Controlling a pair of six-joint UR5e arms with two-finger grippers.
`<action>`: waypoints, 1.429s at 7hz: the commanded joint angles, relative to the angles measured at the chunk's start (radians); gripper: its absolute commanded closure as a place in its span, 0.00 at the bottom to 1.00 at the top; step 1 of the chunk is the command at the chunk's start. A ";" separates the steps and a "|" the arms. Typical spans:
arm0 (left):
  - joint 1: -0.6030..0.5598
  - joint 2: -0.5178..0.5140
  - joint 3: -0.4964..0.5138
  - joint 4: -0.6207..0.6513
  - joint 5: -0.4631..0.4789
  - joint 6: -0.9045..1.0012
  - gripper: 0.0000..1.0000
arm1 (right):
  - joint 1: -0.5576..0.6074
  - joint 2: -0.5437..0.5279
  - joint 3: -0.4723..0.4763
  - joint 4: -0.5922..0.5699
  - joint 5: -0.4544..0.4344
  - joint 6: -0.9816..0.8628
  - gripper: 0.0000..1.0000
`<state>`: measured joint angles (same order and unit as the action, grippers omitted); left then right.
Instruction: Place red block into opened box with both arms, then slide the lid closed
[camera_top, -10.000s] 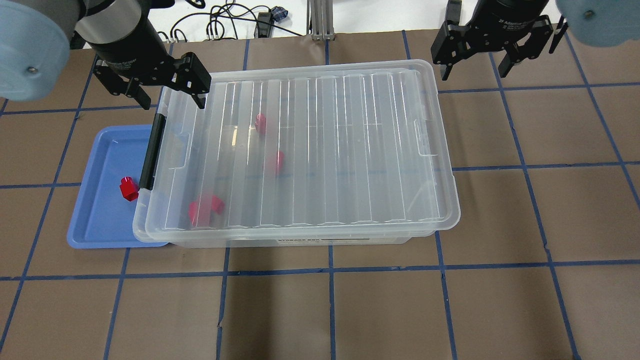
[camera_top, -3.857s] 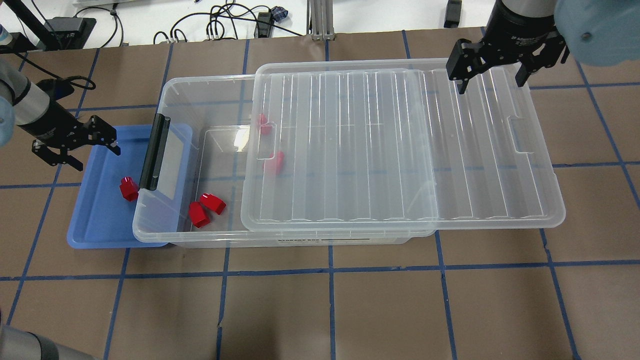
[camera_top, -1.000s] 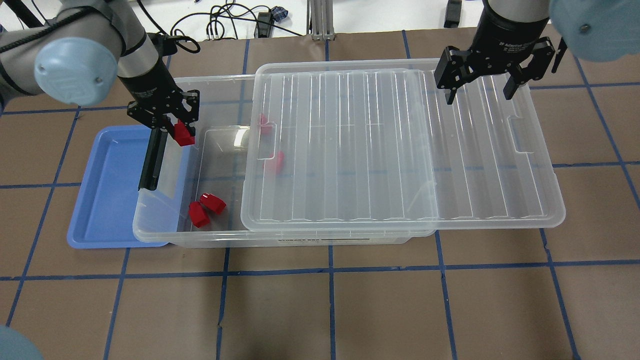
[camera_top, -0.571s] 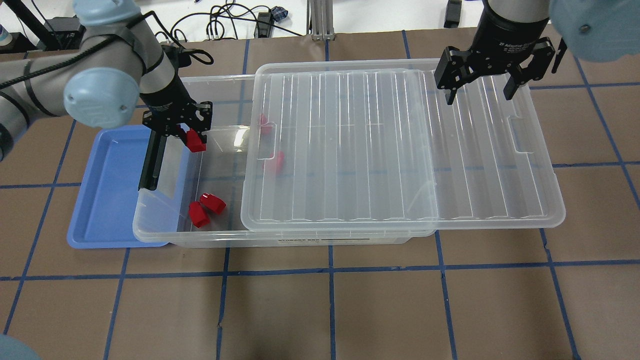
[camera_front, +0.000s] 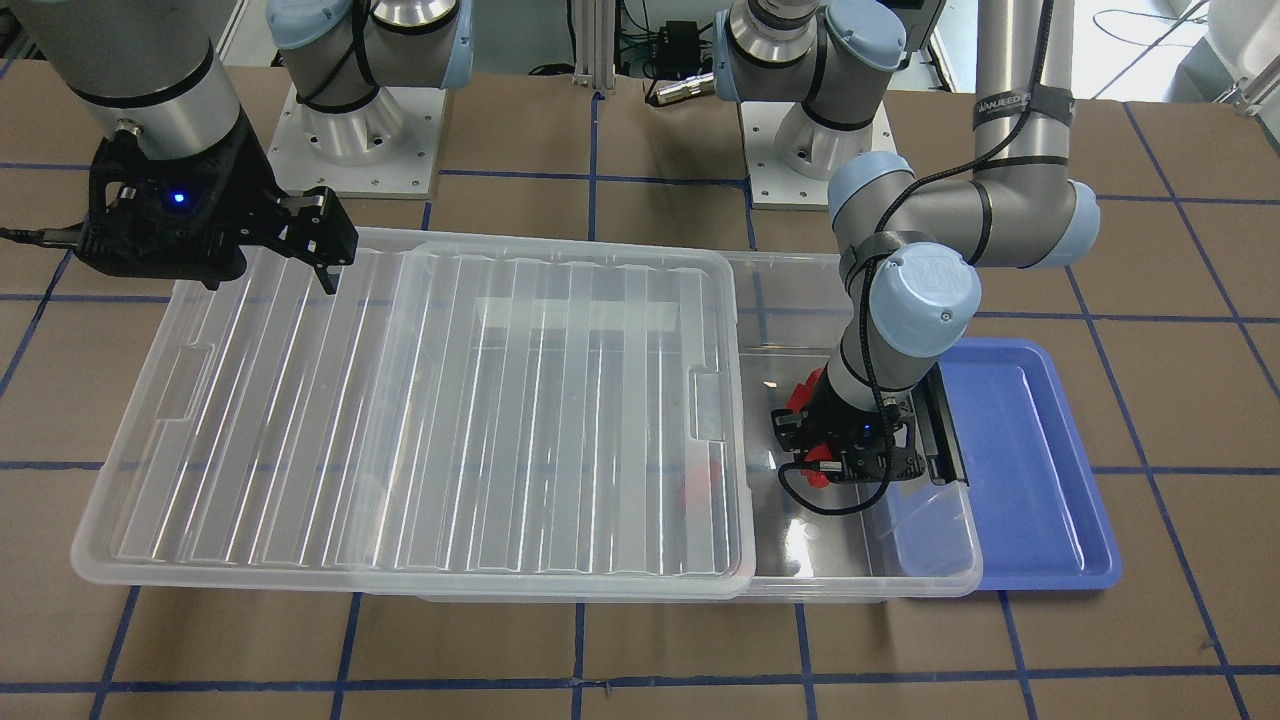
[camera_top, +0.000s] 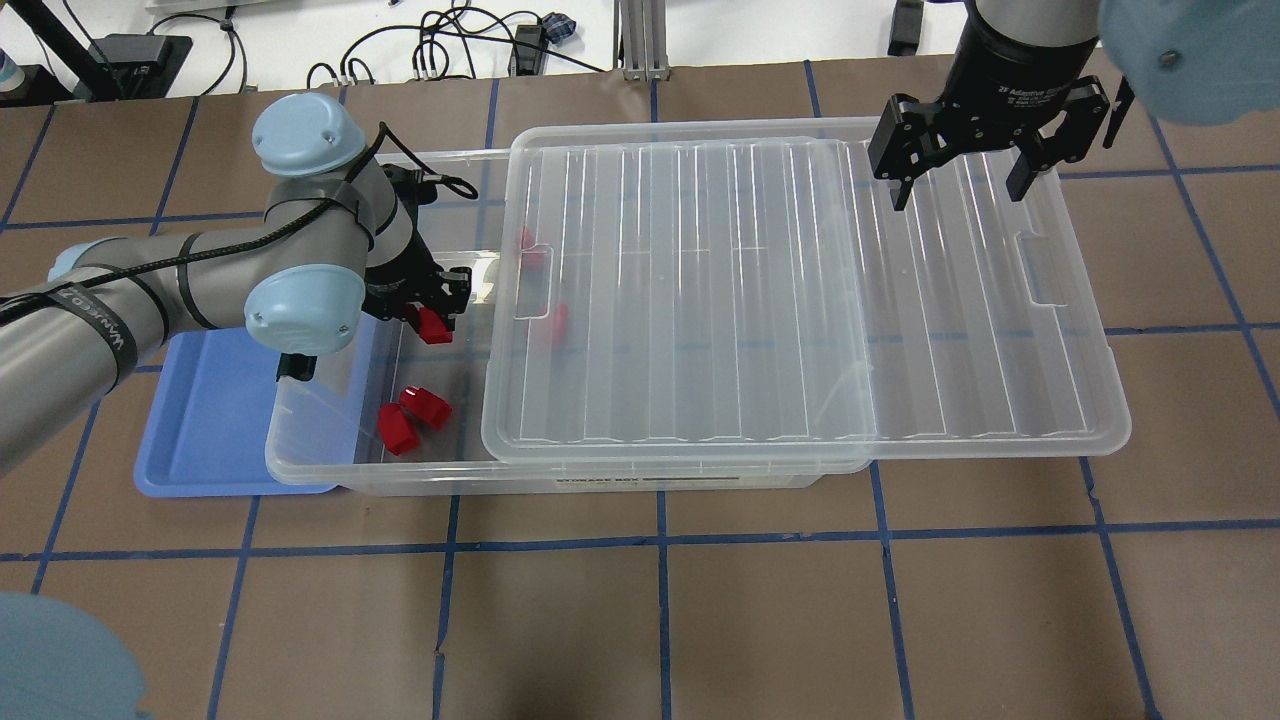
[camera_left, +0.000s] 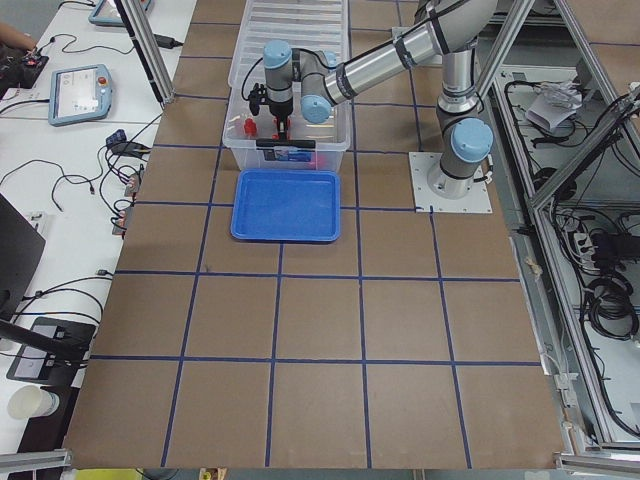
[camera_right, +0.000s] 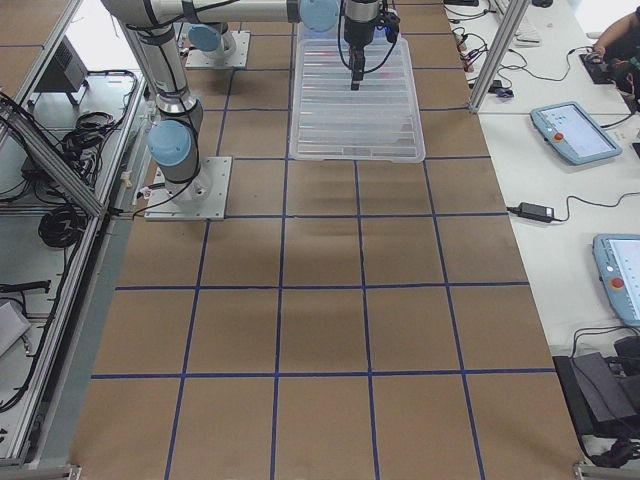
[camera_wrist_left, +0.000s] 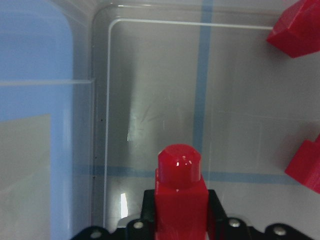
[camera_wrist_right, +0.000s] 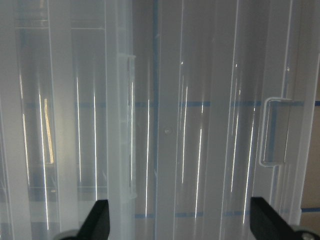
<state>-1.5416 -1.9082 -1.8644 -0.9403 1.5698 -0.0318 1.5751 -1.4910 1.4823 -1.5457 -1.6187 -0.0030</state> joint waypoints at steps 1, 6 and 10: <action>0.001 -0.014 0.008 0.017 -0.004 0.012 0.14 | -0.001 0.000 0.001 -0.001 0.000 0.000 0.00; -0.017 0.102 0.345 -0.479 0.001 0.004 0.00 | -0.158 0.000 -0.008 0.008 -0.013 -0.067 0.00; -0.066 0.300 0.409 -0.611 0.001 0.015 0.00 | -0.481 0.017 0.088 0.003 -0.013 -0.505 0.00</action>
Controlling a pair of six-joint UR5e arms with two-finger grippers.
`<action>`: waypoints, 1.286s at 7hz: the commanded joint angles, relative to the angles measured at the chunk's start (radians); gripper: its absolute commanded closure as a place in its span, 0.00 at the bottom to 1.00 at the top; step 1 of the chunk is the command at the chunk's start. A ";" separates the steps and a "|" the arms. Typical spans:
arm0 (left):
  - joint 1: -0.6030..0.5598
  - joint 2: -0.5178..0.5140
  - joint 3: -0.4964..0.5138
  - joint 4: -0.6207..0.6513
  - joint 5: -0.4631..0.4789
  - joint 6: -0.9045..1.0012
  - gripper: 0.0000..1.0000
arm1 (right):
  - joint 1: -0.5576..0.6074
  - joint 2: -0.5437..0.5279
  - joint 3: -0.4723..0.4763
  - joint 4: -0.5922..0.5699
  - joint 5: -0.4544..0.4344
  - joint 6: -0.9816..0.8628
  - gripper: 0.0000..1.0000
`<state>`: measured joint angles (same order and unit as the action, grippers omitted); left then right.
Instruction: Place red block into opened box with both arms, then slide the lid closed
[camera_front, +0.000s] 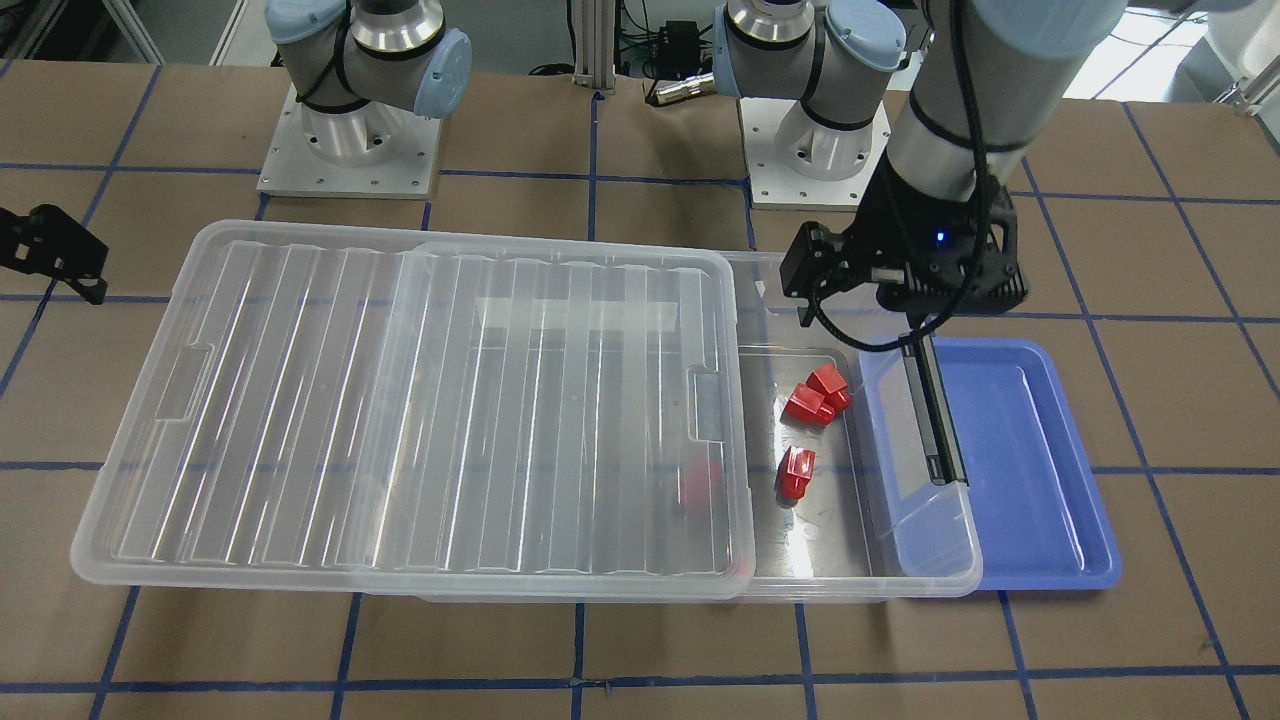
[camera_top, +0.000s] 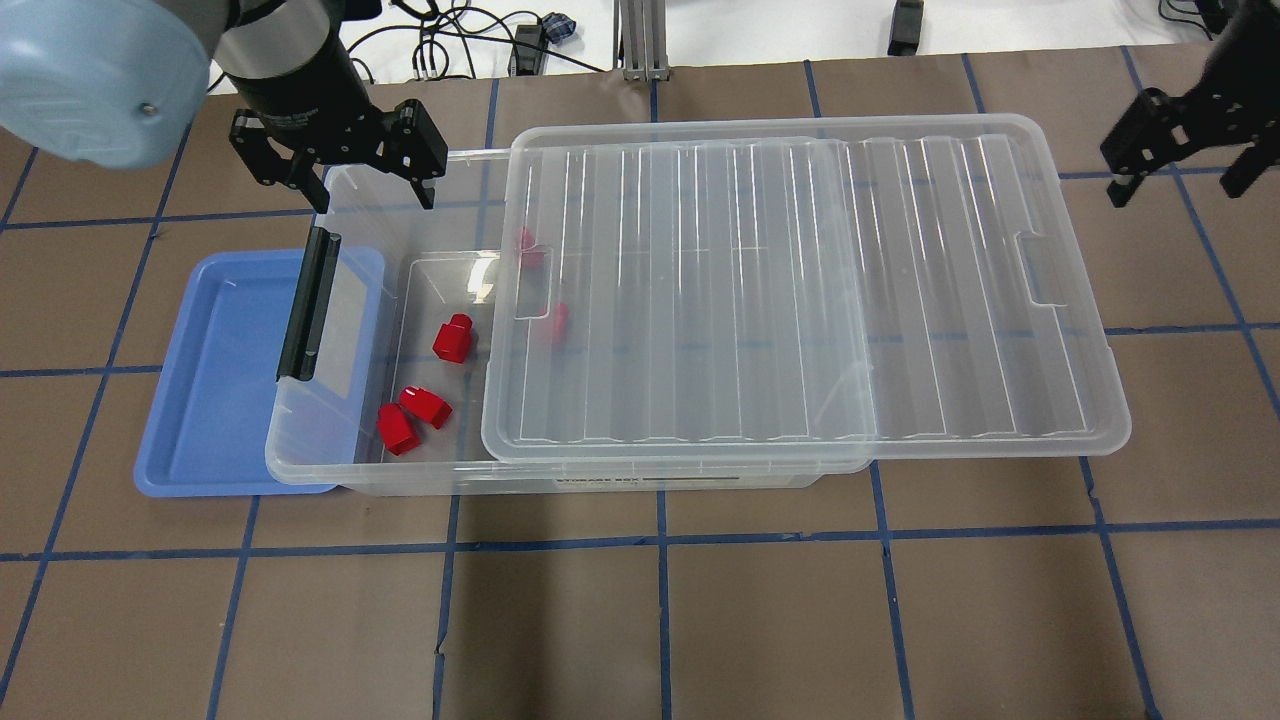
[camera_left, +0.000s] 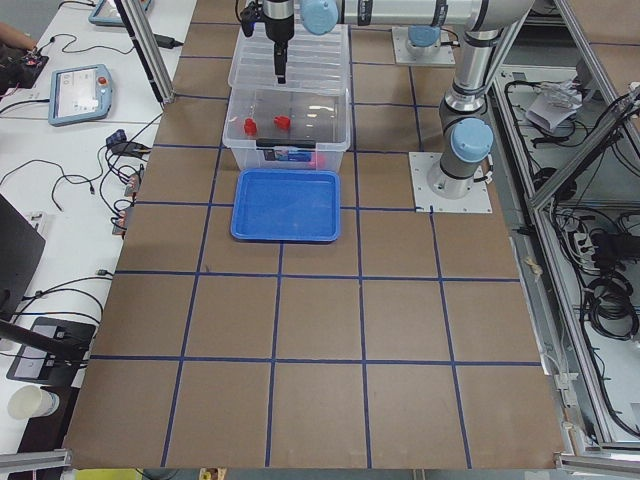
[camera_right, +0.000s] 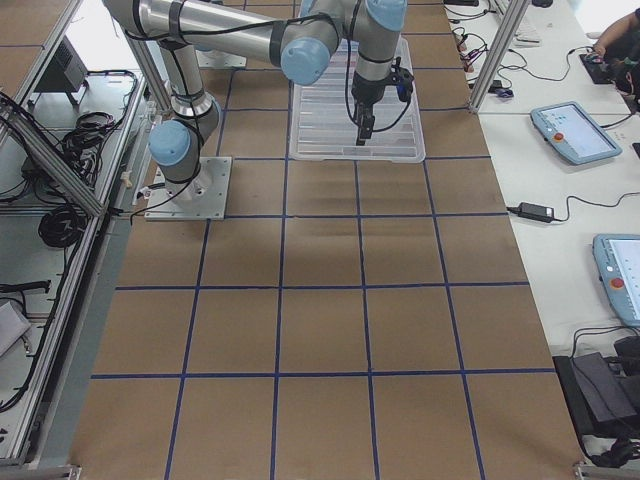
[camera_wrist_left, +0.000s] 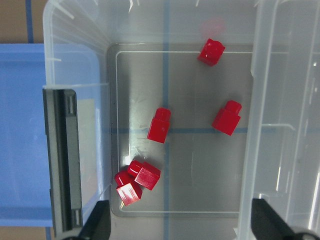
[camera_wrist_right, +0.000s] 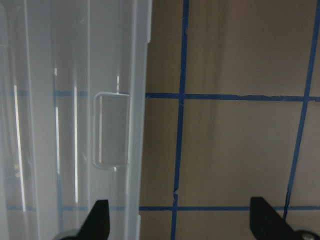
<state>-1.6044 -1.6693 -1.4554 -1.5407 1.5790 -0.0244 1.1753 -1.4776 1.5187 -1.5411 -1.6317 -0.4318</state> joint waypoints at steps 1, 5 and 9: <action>0.018 0.087 -0.014 -0.007 -0.005 0.094 0.00 | -0.088 -0.004 0.125 -0.045 0.000 -0.079 0.00; 0.052 0.071 -0.025 0.002 -0.008 0.006 0.00 | -0.088 0.000 0.305 -0.280 0.013 -0.076 0.00; 0.052 0.108 -0.071 0.005 0.004 0.023 0.00 | -0.040 0.008 0.308 -0.283 0.019 -0.026 0.00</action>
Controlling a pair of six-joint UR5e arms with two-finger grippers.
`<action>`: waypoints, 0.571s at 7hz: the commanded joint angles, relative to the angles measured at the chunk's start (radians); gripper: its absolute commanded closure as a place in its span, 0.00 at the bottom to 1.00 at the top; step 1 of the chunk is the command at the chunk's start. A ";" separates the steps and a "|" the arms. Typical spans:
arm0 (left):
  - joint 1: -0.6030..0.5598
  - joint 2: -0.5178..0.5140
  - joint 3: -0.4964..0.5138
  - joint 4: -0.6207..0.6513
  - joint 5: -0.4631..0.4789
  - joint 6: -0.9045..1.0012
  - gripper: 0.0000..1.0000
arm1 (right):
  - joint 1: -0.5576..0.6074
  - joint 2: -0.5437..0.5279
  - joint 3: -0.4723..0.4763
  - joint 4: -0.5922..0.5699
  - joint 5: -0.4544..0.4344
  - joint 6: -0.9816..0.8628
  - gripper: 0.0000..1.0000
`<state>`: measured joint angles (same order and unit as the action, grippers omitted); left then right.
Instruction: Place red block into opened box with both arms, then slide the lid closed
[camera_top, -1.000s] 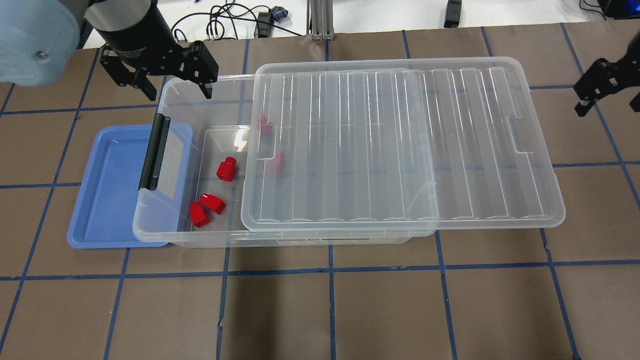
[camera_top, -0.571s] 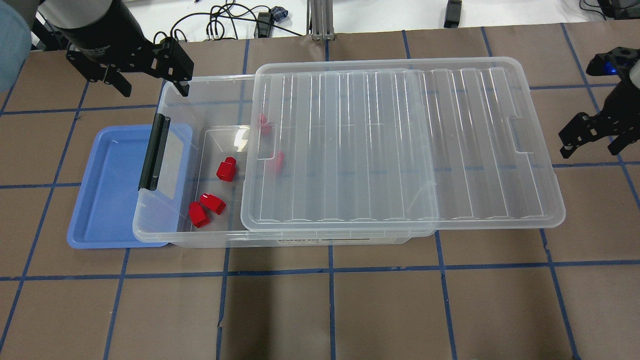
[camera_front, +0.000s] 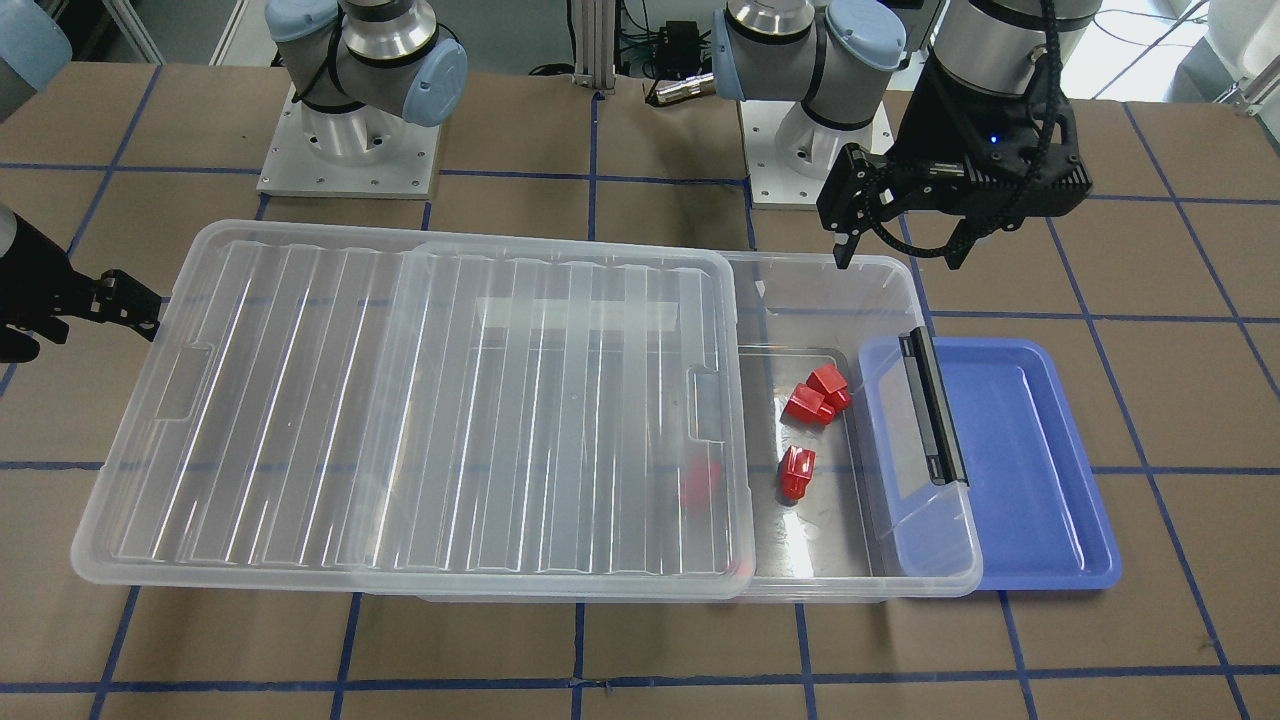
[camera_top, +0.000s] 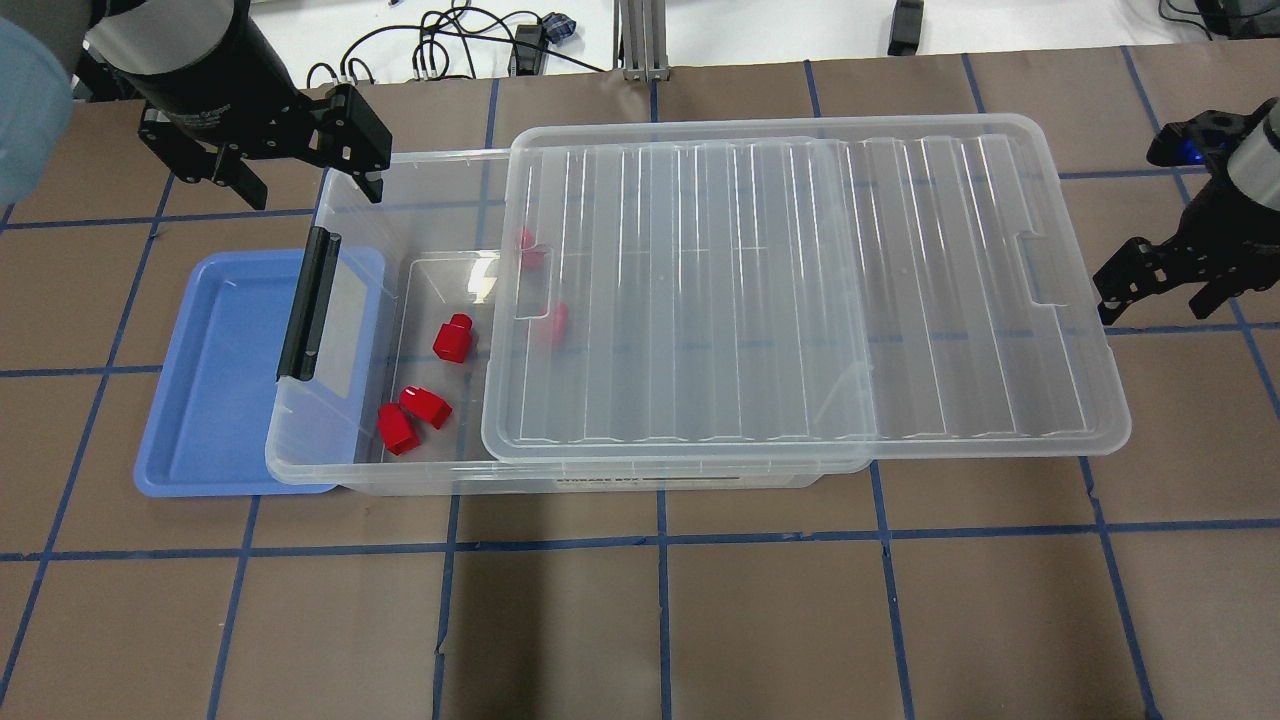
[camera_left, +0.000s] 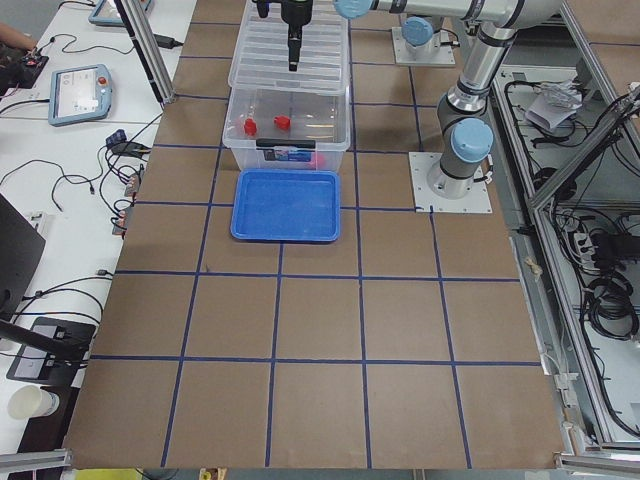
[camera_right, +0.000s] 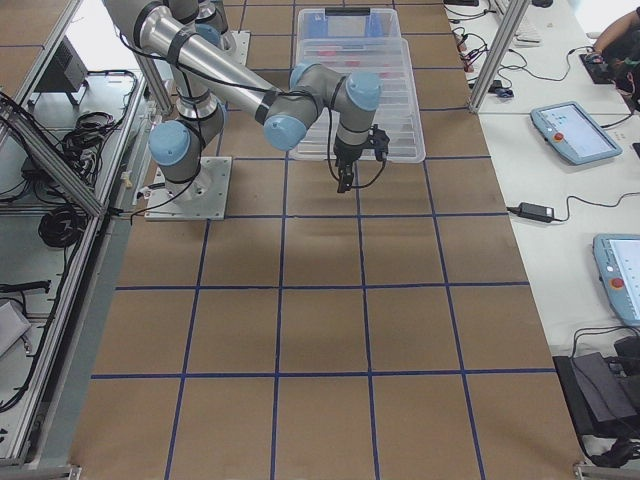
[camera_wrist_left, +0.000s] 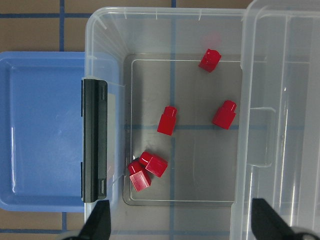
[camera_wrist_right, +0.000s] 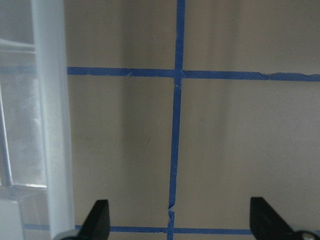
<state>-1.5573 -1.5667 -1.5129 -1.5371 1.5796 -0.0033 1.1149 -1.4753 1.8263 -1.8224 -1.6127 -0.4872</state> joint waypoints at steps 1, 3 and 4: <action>0.006 -0.013 -0.012 0.000 -0.001 0.002 0.00 | 0.051 0.012 0.001 -0.011 0.000 0.054 0.00; 0.010 -0.021 -0.009 -0.005 0.008 0.000 0.00 | 0.150 0.012 -0.001 -0.027 -0.001 0.152 0.00; 0.003 -0.023 -0.009 -0.001 0.007 0.000 0.00 | 0.190 0.010 -0.002 -0.043 0.000 0.168 0.00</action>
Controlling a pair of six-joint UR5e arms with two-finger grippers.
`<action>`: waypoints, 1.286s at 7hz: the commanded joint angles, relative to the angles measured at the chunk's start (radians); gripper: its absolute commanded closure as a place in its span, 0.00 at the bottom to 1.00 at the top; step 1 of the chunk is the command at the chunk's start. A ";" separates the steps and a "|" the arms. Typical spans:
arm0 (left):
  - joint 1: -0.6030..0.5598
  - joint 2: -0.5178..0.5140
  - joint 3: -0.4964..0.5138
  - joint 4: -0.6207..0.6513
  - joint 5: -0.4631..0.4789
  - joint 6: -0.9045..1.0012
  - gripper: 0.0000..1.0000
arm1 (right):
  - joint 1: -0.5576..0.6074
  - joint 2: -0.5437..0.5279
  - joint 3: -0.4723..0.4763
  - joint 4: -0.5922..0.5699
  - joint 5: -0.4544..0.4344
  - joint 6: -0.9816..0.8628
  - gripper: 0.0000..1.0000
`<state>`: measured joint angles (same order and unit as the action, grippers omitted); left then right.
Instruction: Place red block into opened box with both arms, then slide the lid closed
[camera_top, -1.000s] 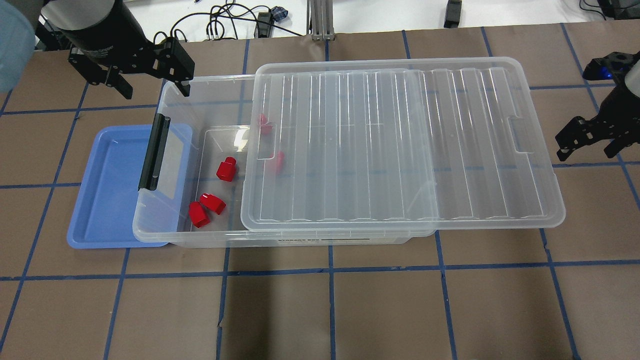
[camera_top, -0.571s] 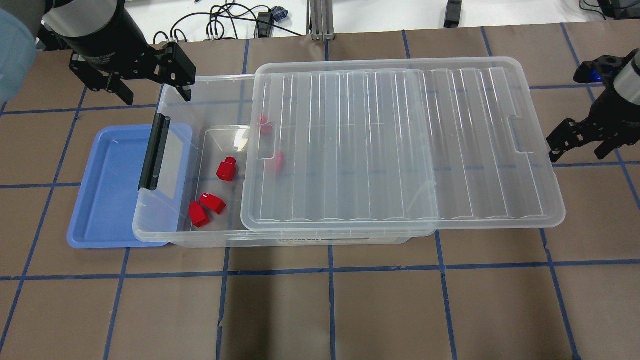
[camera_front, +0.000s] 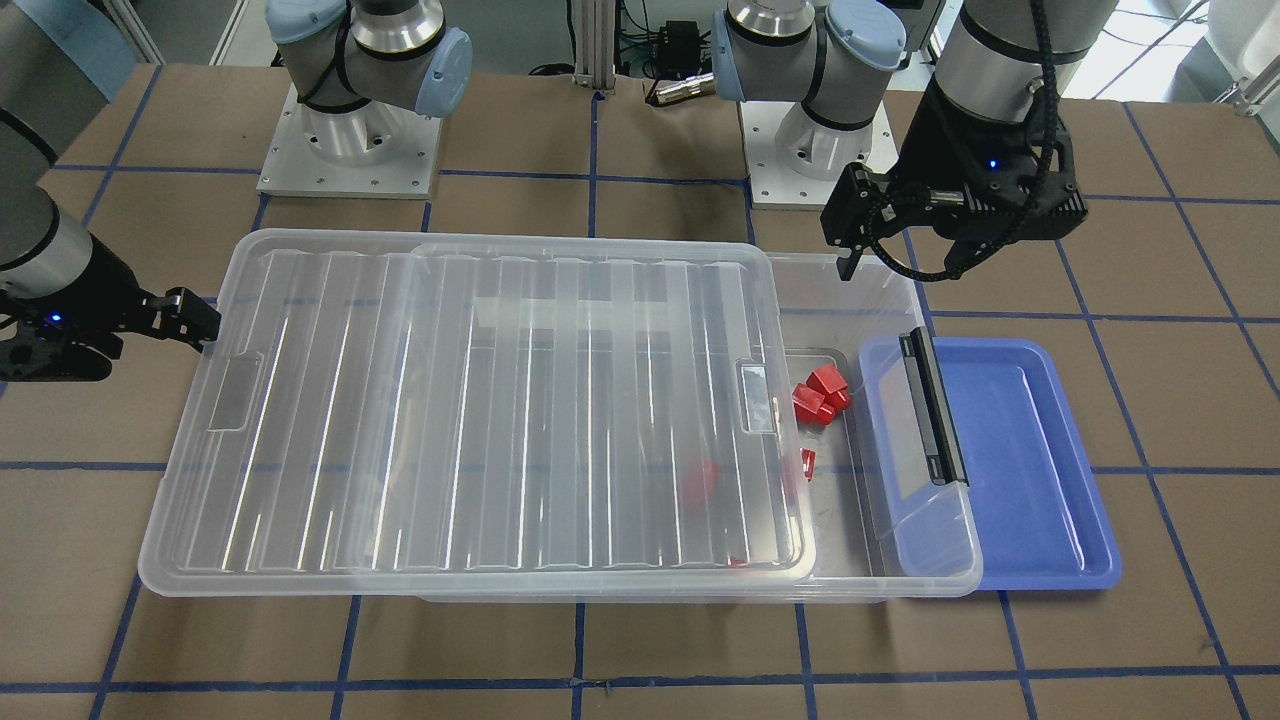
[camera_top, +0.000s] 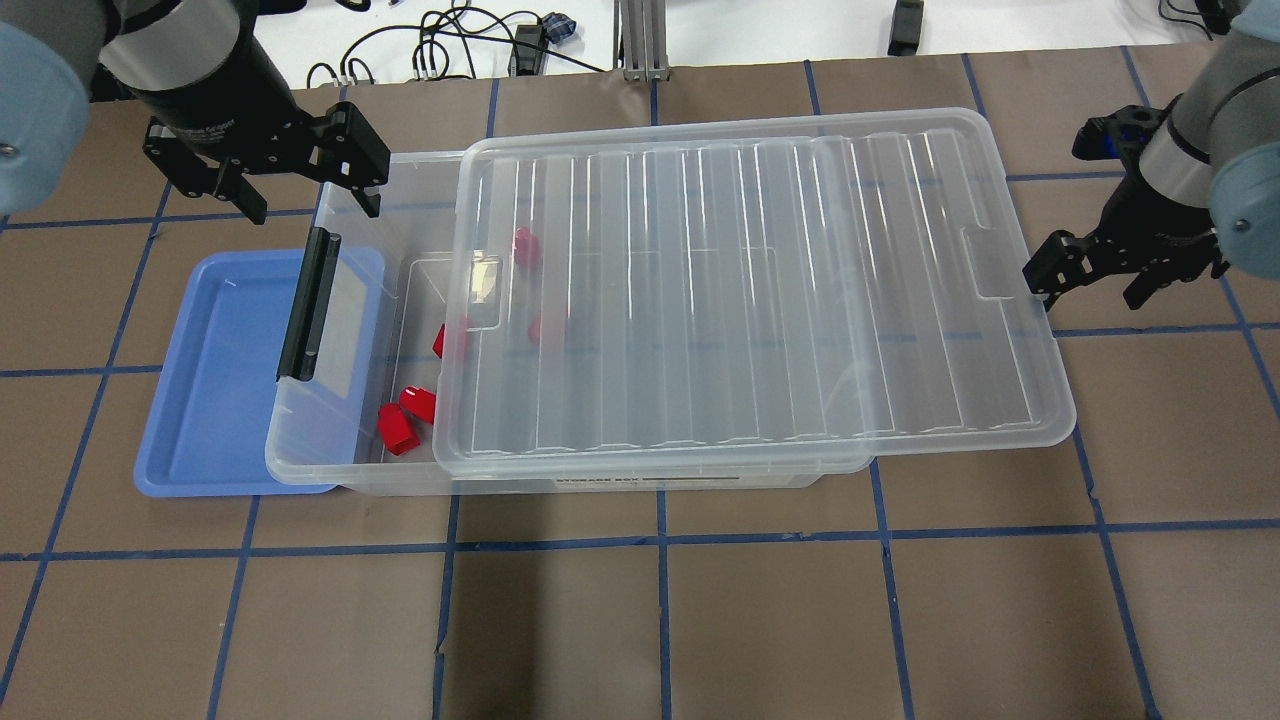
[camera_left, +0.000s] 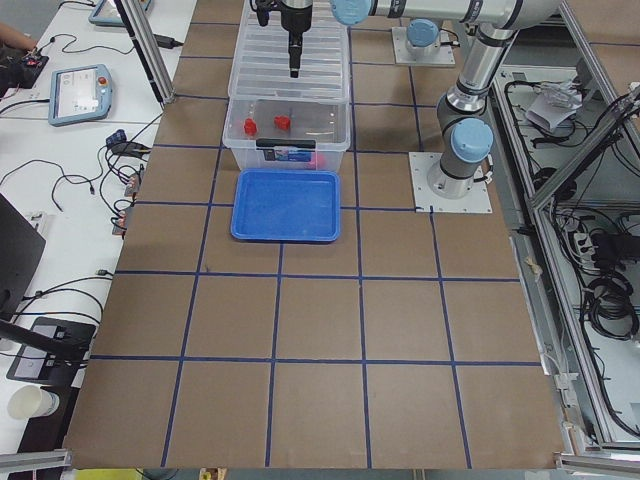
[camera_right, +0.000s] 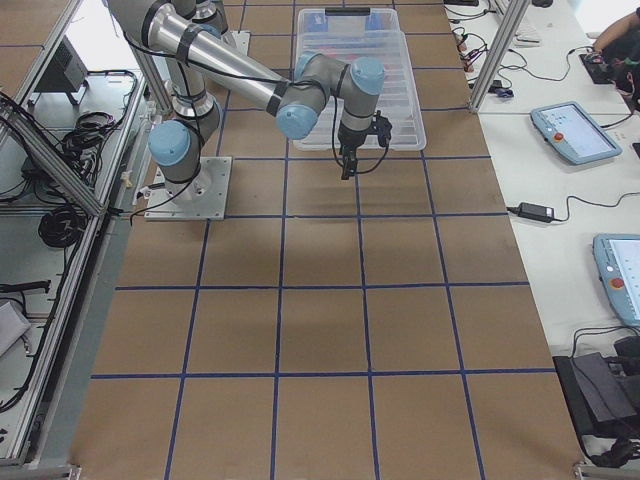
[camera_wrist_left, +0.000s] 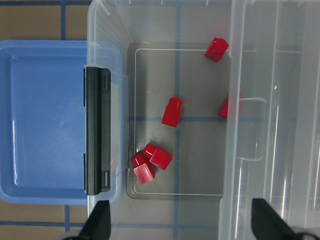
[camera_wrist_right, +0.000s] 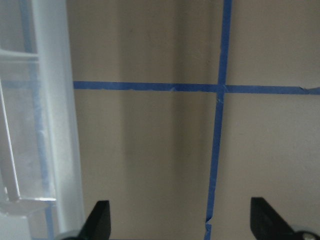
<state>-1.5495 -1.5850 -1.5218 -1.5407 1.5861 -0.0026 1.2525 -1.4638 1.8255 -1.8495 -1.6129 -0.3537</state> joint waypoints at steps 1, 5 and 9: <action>-0.004 0.002 -0.001 0.002 -0.003 -0.001 0.00 | 0.095 0.002 -0.008 -0.016 0.005 0.036 0.00; -0.006 -0.007 0.002 0.007 -0.006 -0.001 0.00 | 0.212 0.000 -0.017 -0.043 0.014 0.128 0.00; -0.008 -0.001 0.000 0.005 -0.005 -0.001 0.00 | 0.243 0.002 -0.018 -0.057 0.051 0.128 0.00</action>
<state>-1.5569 -1.5878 -1.5216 -1.5354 1.5817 -0.0031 1.4905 -1.4617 1.8092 -1.9018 -1.5688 -0.2248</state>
